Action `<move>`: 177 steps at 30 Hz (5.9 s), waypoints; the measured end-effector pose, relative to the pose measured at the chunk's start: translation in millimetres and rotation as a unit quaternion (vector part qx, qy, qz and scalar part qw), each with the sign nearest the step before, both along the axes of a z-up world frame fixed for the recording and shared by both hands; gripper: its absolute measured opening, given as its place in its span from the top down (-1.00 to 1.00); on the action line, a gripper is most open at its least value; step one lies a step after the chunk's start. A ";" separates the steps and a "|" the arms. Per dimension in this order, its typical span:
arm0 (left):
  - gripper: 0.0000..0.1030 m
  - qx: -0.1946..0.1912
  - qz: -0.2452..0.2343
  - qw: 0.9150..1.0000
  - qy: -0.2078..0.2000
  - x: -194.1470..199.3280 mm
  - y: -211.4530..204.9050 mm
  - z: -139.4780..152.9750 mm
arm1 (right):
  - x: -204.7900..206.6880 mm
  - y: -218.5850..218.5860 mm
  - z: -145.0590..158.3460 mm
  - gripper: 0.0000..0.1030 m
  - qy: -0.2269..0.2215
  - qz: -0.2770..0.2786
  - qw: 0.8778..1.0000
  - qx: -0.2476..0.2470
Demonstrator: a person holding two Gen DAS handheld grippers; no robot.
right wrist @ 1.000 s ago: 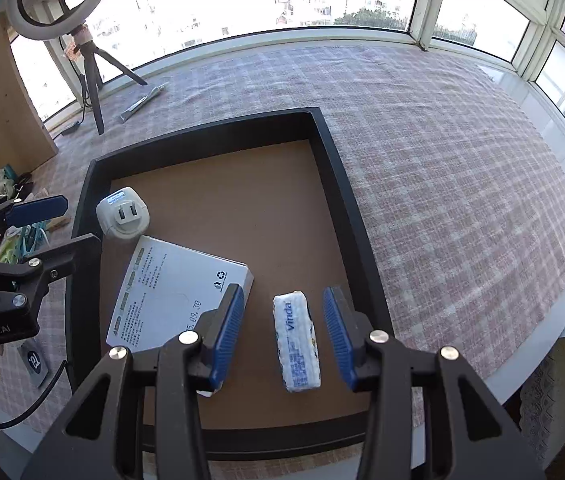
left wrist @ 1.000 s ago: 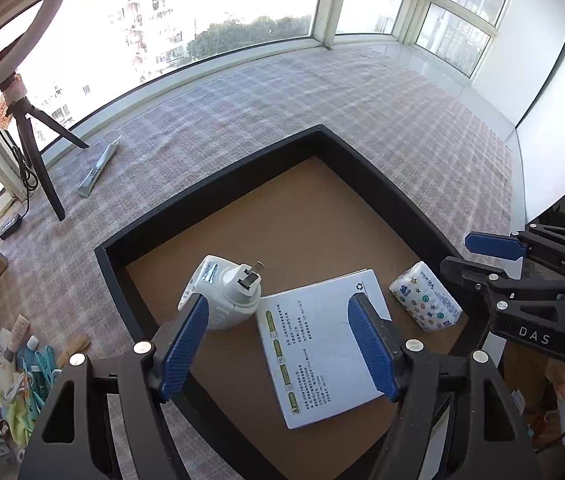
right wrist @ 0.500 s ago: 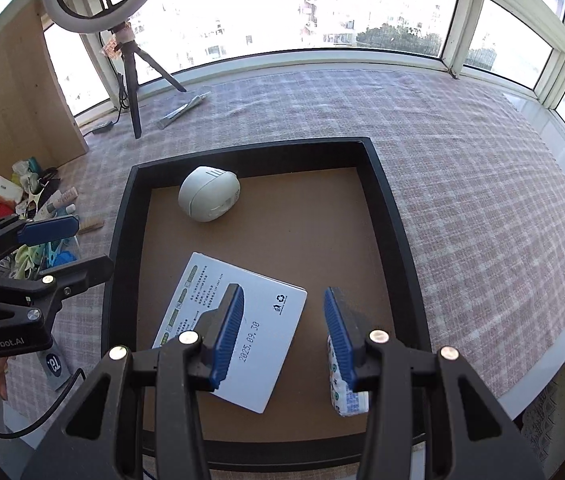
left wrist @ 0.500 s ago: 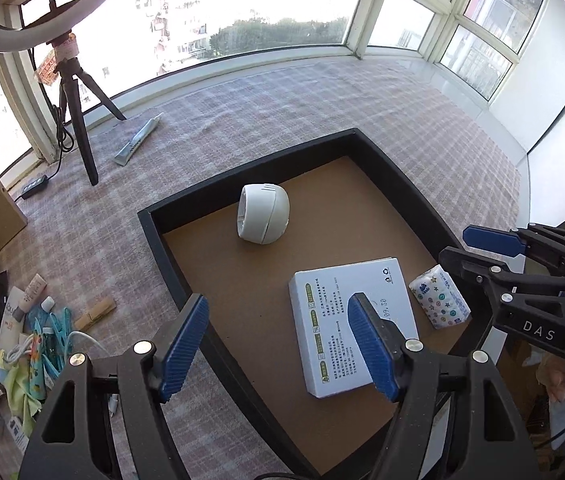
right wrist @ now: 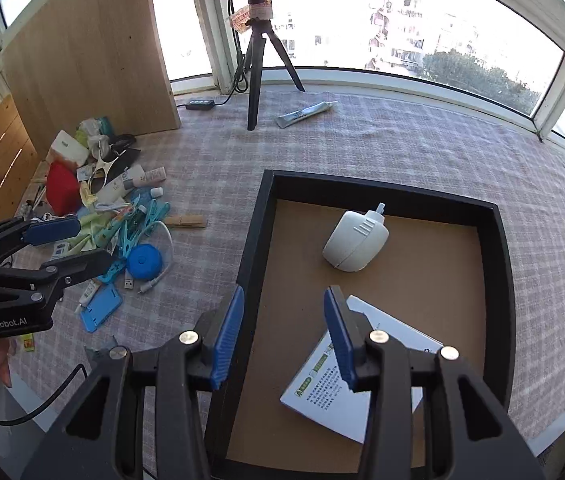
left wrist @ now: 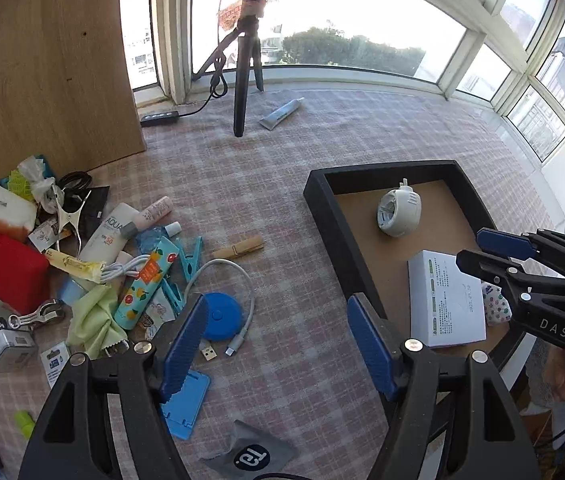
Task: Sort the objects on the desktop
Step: 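Move the right gripper back over the pile toward the red pouch, then grasp the red pouch with the right gripper and lift it, then carry the red pouch into the black tray and open the right gripper, then move both grippers back over the cluttered pile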
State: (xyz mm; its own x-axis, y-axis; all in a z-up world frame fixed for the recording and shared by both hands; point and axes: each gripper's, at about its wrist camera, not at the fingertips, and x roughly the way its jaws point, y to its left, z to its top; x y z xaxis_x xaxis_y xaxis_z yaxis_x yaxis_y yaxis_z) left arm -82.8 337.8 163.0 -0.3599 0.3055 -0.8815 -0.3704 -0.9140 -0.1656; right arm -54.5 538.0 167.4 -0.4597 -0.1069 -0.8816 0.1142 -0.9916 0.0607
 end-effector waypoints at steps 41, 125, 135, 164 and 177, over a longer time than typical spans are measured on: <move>-0.35 0.091 0.197 0.972 -0.095 -111.2 -303.1 -117.3 | -182.8 -384.9 -65.5 0.24 -0.063 0.307 0.949 -0.015; -0.43 0.077 -0.239 0.967 -0.032 46.1 227.3 31.7 | 55.4 149.3 54.4 0.21 0.004 -0.165 0.986 -0.002; -0.43 0.069 -0.183 0.981 -0.018 28.2 172.5 32.3 | 31.5 102.6 49.3 0.21 0.007 -0.105 0.994 -0.005; -0.43 -0.012 0.068 0.997 -0.038 -23.8 -208.1 -25.4 | -47.6 -115.1 -44.0 0.23 -0.086 0.035 0.995 -0.024; -0.44 -0.071 0.041 0.994 -0.066 -49.3 -278.1 -70.2 | -86.1 -137.6 -86.8 0.24 -0.127 0.039 0.991 0.001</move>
